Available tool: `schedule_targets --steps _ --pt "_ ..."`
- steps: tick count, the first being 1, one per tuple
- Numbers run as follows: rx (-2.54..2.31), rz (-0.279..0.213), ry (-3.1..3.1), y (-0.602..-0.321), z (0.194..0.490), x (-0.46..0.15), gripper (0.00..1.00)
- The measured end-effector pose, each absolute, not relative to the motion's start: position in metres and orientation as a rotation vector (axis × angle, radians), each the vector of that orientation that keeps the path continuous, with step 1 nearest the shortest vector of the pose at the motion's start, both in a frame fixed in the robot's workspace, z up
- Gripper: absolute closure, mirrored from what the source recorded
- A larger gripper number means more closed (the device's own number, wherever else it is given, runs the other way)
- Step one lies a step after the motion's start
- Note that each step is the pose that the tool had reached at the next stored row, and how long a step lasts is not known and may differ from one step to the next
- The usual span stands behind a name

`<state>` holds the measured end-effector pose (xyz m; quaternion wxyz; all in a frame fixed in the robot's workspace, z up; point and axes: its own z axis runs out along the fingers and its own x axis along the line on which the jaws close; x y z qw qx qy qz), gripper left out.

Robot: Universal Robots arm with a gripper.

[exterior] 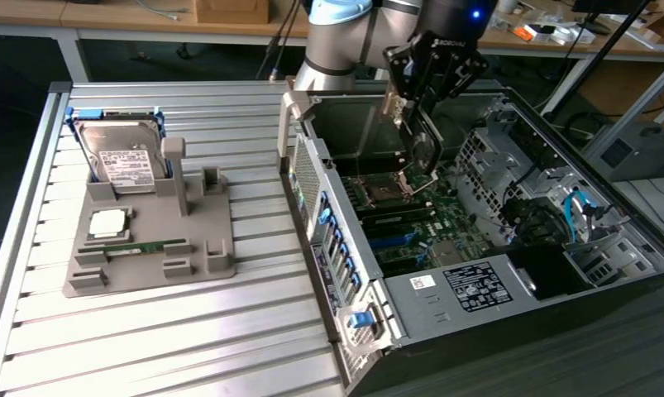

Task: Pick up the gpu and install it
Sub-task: 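Pick up the gpu and move the gpu toward the slot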

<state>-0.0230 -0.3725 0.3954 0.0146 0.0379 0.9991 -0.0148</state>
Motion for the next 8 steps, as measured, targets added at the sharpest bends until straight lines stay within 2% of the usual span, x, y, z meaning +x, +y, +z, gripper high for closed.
schedule_targets --steps 8 --pt "0.118 -0.049 3.11 -0.3731 0.3934 -0.0188 0.73"
